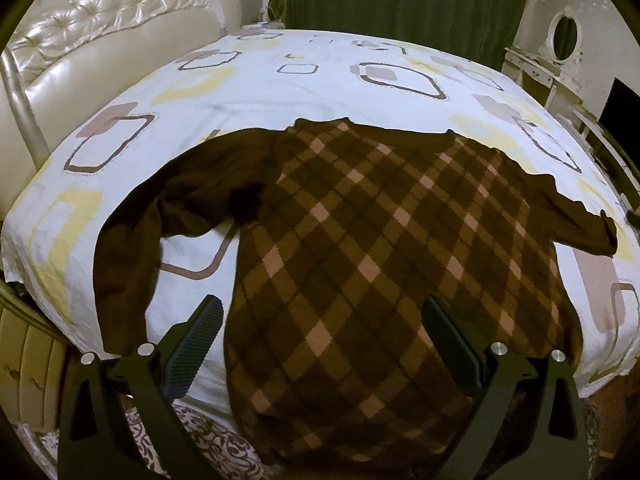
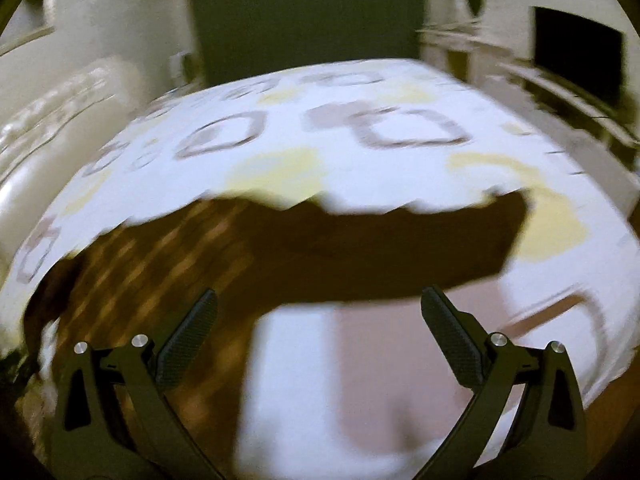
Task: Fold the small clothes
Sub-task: 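Grasp the cuff of the sweater sleeve with the right tool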
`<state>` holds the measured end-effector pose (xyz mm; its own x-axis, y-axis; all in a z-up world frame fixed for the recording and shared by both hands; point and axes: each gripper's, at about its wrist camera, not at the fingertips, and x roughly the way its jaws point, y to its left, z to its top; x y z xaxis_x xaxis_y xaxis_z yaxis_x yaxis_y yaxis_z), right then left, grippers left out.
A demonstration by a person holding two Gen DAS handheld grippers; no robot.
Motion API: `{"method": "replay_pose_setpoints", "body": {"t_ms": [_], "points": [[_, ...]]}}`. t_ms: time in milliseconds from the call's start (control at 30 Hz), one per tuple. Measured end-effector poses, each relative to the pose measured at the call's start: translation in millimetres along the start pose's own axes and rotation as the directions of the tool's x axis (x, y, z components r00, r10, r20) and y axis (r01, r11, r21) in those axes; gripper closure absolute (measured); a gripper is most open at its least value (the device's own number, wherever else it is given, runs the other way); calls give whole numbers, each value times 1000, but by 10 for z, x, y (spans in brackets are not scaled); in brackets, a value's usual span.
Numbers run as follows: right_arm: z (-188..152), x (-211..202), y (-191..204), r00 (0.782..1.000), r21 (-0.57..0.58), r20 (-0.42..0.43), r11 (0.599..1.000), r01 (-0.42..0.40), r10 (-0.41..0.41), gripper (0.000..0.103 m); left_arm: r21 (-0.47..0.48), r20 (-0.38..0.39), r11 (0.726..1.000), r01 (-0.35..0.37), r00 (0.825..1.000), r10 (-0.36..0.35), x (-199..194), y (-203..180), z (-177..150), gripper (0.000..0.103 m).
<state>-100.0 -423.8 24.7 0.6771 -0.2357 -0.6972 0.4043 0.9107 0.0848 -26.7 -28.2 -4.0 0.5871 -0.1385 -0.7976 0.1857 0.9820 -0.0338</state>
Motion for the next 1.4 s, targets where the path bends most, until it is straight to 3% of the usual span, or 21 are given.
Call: {"method": "replay_pose_setpoints", "body": {"t_ms": [33, 100, 133, 267, 467, 533, 667, 733, 767, 867, 1133, 1400], "points": [[181, 80, -299, 998, 43, 4, 998, 55, -55, 5, -2, 0, 1000, -4, 1000, 4, 17, 13, 9, 4], [398, 229, -697, 993, 105, -17, 988, 116, -115, 34, -2, 3, 1000, -21, 1000, 21, 73, 34, 43, 4], [540, 379, -956, 986, 142, -55, 976, 163, -157, 40, -4, 2, 1000, -27, 1000, 27, 108, 43, 64, 4], [800, 916, -1445, 957, 182, -175, 948, 261, -230, 43, -33, -16, 998, -45, 999, 44, 257, 88, 136, 4], [915, 1618, -1662, 915, 140, -301, 937, 321, -268, 44, -59, -64, 995, -81, 995, 77, 463, 109, 165, 4], [887, 1759, -1737, 887, 114, -330, 919, 377, -323, 47, -58, -80, 995, -86, 994, 81, 508, 110, 140, 4], [821, 1943, -1925, 862, 126, -389, 908, 399, -325, 74, -53, -98, 994, -93, 991, 87, 569, 98, 97, 4], [775, 1907, -2008, 871, 151, -386, 911, 384, -304, 91, -52, -105, 994, -94, 991, 88, 584, 87, 81, 4], [758, 1836, -2055, 888, 179, -367, 915, 361, -278, 99, -55, -107, 994, -92, 991, 86, 587, 83, 82, 4], [739, 1658, -2117, 910, 218, -327, 916, 337, -256, 99, -58, -105, 995, -81, 992, 75, 575, 56, 81, 4], [594, 1269, -2378, 929, 277, -241, 898, 343, -280, 99, -38, -103, 997, -65, 993, 61, 535, -88, 75, 4], [145, 853, -2877, 979, 529, -135, 824, 201, -153, 100, -38, -91, 997, -61, 994, 57, 467, -161, 84, 4]]}}
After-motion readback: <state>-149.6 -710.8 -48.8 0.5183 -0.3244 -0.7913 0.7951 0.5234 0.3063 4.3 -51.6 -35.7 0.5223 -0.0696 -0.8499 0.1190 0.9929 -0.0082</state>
